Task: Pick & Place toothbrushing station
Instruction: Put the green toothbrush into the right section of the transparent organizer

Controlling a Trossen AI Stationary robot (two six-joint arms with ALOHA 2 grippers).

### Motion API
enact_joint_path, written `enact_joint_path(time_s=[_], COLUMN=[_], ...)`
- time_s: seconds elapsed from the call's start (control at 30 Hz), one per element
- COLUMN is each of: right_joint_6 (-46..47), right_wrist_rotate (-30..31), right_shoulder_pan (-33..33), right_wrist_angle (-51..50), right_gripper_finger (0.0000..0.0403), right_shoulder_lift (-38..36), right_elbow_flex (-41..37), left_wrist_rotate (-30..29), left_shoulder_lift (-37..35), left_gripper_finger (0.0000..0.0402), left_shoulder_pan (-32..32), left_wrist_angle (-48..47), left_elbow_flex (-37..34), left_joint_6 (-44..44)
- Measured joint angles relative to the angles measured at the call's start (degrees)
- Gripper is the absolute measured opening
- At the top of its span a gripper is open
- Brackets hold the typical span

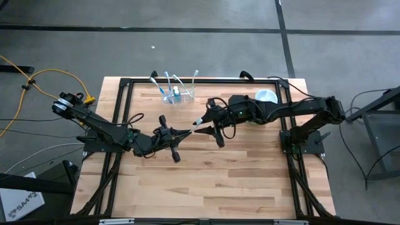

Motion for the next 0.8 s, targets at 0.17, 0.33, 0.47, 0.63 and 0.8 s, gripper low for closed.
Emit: enact_joint_path(time_s=[0.17,0.33,0.47,0.63,0.8], right_joint_6=[0.0,0.0,-0.02,-0.39,-0.5], right_wrist_rotate=[-0.46,-1.77,-1.92,-1.97,-1.97], right_shoulder_pan=[0.0,0.0,-0.02,0.0,0.0], right_wrist_angle=[-0.01,-0.04,-0.04,-0.03,-0.12], right_gripper_finger=[0.0099,0.0054,0.0017,0.0012,0.0008], right_shoulder_lift=[0.0,0.0,0.0,-0.04,-0.04], right_elbow_flex=[0.0,0.0,0.0,0.0,0.0], left_wrist_rotate=[0.01,0.21,0.19,0.21,0.21], left_shoulder_lift=[0.0,0.0,0.0,0.0,0.0], left_gripper_finger=[0.0003,0.0003,0.0003,0.0003,0.0007], left_shoulder_pan=[0.04,0.03,0.01,0.01,0.01], left_wrist_angle=[-0.02,0.02,0.36,0.66,0.69], left_elbow_flex=[0.0,0.0,-0.02,-0.02,-0.02], left_joint_6=[0.0,0.06,1.09,1.18,1.21])
